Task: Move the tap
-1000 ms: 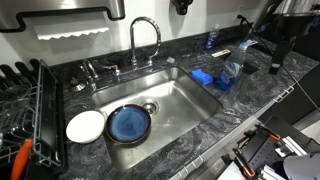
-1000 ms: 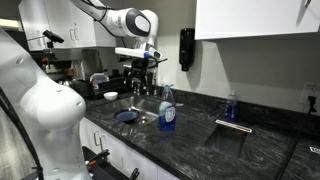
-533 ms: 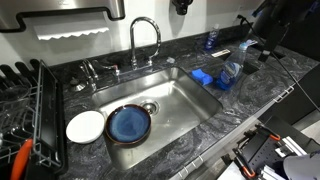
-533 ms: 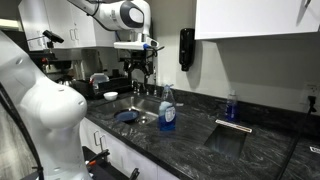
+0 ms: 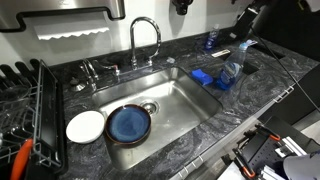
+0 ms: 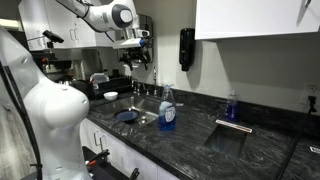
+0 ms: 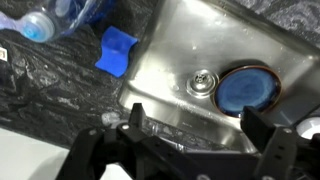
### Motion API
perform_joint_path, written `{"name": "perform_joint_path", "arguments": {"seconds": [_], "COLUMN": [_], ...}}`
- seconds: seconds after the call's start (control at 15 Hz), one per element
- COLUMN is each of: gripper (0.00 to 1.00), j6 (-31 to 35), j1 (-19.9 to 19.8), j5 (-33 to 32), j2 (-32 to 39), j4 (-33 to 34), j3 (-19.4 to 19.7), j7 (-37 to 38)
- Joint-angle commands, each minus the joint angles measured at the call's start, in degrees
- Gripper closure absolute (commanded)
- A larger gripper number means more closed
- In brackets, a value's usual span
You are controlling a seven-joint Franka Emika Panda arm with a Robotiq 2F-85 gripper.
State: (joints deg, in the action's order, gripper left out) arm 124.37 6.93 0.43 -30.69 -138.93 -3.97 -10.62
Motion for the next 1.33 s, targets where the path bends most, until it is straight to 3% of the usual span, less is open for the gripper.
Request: {"name": "perform_joint_path", "arguments": {"seconds": [0.0, 0.2, 0.27, 0.33, 0.73, 1.07, 1.27], "gripper": [0.00, 0.00, 0.00, 0.00, 0.00, 0.00, 0.00], "j6": [10.2, 17.4, 17.5, 16.1, 16.2, 24.5, 31.2], "j1": [0.3, 1.3, 1.7, 1.2, 1.3, 3.7, 7.1], "j5": [-0.8, -0.3, -0.3, -0.2, -0.1, 1.0, 5.2], "j2": [6.2, 11.1, 12.3, 8.4, 9.0, 13.4, 16.6], "j4": [2.6, 5.6, 6.9, 3.4, 4.1, 5.7, 6.5], "j3": [-0.3, -0.2, -0.3, -0.1, 0.0, 0.2, 1.6], "j7": [0.5, -0.9, -1.5, -0.2, -0.1, -3.7, -9.1]}}
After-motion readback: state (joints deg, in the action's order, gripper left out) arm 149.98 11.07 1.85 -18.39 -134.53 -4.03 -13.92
